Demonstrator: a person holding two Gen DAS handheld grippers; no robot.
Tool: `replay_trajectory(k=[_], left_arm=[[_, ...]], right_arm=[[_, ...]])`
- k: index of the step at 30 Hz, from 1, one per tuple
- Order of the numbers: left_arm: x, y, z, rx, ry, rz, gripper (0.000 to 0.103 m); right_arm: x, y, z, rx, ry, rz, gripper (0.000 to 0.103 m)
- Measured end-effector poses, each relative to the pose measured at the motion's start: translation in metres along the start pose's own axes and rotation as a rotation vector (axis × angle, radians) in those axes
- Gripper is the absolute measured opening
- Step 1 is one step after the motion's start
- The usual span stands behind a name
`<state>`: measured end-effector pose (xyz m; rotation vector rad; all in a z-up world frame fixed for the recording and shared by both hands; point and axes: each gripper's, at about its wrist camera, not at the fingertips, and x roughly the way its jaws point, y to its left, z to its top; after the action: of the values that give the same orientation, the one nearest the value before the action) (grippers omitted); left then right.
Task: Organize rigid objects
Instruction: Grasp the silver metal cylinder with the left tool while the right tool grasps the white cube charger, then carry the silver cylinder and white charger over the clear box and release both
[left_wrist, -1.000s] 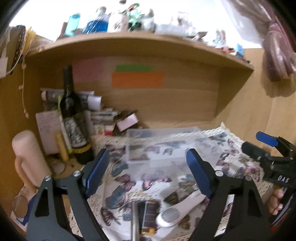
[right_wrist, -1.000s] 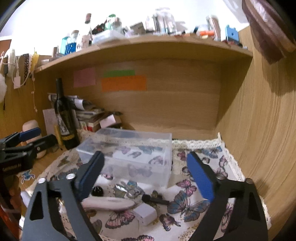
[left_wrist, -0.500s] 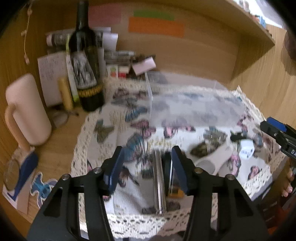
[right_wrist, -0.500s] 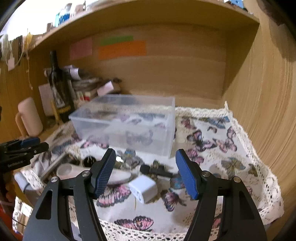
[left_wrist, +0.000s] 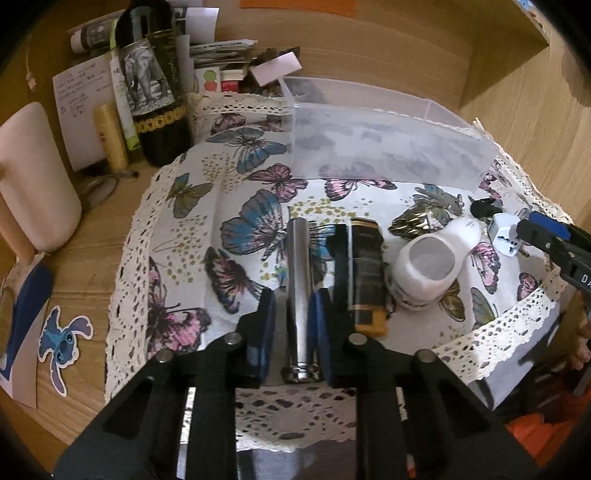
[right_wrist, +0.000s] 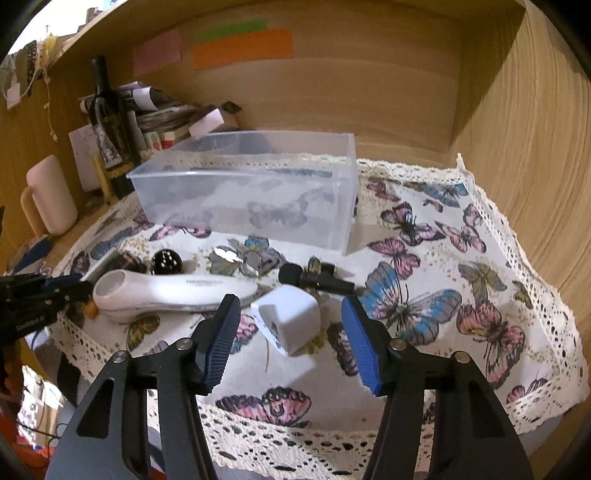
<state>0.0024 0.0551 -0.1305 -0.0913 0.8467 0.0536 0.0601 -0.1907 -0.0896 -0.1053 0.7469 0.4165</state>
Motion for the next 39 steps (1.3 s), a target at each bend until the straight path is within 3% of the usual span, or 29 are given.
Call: replay_trajectory(k=[16, 19, 28, 39], left_arm=[[0.010, -0.009, 0.004, 0.069, -0.047, 0.042, 0.015], [0.006, -0.006, 0.004, 0.061, -0.057, 0.033, 0.015], [-0.015, -0.003, 0.015, 0.062, -0.122, 0.031, 0.015], [-0.049, -0.010, 0.047, 0.074, -0.246, -0.010, 0.015]], right_arm=[[0.032, 0.000, 0.000, 0.038, 0.082, 0.030, 0.054], [0.038, 0.004, -0.002, 0.028, 0.098, 0.032, 0.044], [0.025, 0.006, -0.003, 0.018, 0.053, 0.015, 0.044], [-0.003, -0.002, 0.029, 0.021, -0.071, 0.009, 0.044]])
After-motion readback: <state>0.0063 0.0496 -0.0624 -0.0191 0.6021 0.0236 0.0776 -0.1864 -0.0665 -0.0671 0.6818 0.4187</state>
